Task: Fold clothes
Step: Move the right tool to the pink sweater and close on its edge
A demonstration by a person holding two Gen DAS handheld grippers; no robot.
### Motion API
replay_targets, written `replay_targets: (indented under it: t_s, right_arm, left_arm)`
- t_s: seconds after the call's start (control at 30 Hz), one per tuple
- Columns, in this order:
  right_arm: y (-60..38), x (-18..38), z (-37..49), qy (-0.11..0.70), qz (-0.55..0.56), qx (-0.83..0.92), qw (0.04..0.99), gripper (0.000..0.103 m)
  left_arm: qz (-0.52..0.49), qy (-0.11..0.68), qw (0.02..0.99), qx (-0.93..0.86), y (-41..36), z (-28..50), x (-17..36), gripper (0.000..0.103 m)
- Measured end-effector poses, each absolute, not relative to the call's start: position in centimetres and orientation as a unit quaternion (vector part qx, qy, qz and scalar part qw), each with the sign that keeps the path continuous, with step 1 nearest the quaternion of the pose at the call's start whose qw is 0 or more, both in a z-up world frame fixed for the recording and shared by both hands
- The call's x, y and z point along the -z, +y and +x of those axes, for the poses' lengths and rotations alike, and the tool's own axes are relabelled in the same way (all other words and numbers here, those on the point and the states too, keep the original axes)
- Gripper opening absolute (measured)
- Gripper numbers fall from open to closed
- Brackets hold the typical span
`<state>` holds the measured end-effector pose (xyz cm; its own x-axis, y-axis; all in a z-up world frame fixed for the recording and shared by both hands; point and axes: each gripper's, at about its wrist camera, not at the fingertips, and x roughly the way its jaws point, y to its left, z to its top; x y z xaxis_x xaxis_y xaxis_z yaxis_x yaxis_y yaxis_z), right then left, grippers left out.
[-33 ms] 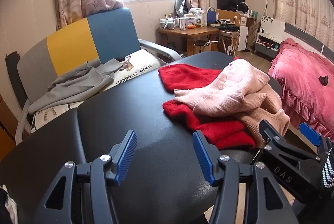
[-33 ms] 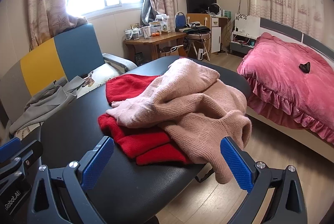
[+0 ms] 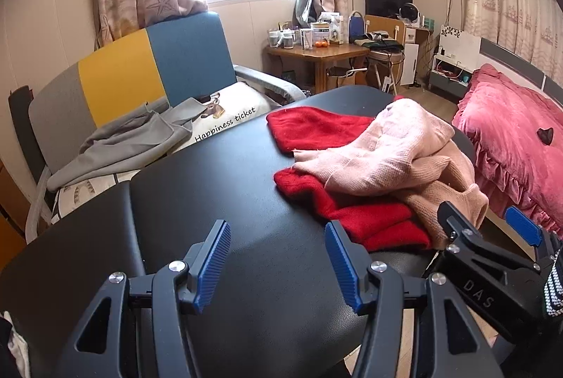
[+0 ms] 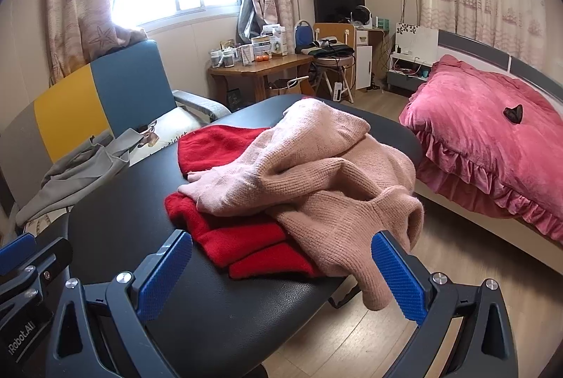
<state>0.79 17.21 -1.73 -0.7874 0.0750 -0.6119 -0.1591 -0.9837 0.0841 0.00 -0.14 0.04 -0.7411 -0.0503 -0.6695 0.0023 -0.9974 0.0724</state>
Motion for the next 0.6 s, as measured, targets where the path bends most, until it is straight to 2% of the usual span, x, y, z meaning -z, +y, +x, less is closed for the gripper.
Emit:
replay_targets:
  t_s: [0.3, 0.43, 0.53, 0.6]
  right_arm:
    - [17.1, 2.0, 0.9, 0.061, -0.322, -0.943, 0.061, 0.103]
    - [17.2, 3.0, 0.8, 0.074, -0.332, -0.939, 0.047, 0.103]
    - [17.3, 3.8, 0.6, 0.091, -0.345, -0.934, 0.009, 0.103]
    - [18.0, 4.4, 0.5, 0.132, -0.347, -0.928, -0.034, 0.103]
  left_arm:
    - [0.377, -0.022, -0.011, 0.926, -0.8, -0.1, 0.7, 0.058]
    - [0.399, 0.018, -0.041, 0.916, -2.2, -0.2, 1.9, 0.059]
    - [0.435, 0.041, -0.038, 0.899, -3.3, -0.8, 3.6, 0.059]
    - [0.459, 0.049, -0.044, 0.886, -3.8, -0.9, 5.2, 0.059]
